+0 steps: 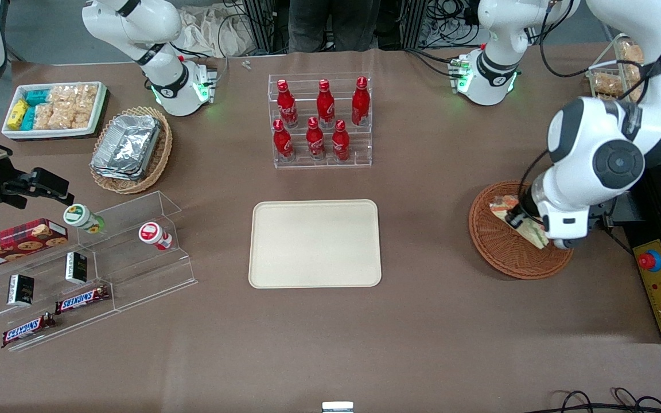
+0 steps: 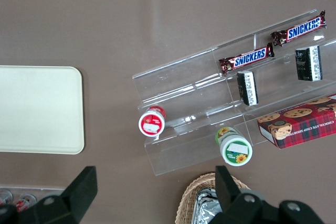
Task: Place sandwich from basket to tray
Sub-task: 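Carry the sandwich with the left gripper over the cream tray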
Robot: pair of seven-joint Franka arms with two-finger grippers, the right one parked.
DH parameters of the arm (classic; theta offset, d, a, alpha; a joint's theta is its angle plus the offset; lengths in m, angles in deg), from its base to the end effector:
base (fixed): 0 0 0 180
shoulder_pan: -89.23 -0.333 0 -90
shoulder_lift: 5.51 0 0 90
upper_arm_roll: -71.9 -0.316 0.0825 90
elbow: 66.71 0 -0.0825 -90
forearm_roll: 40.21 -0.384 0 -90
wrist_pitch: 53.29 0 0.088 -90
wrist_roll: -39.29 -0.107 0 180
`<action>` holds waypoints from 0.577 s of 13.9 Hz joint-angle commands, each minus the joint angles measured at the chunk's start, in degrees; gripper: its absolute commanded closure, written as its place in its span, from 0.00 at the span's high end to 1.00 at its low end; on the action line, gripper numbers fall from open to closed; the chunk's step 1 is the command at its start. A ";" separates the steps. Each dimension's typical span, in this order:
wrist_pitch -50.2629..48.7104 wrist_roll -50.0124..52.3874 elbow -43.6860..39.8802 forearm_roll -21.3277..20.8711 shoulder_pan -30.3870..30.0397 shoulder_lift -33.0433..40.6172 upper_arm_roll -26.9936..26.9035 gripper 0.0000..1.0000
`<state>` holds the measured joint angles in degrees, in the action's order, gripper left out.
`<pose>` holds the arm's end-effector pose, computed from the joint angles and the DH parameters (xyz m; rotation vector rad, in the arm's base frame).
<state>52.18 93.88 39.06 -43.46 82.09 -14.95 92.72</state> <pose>0.5699 -0.1257 0.4278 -2.8680 -1.0378 0.2052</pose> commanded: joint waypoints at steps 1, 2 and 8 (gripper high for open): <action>-5.62 -7.28 -6.98 -0.26 0.45 -3.03 5.44 0.00; -5.19 -8.61 -7.24 -0.52 0.98 -3.73 7.90 0.00; 3.58 -13.70 -11.02 -3.33 12.04 -12.60 10.73 0.00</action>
<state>53.70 83.60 31.13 -45.33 91.55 -22.58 103.57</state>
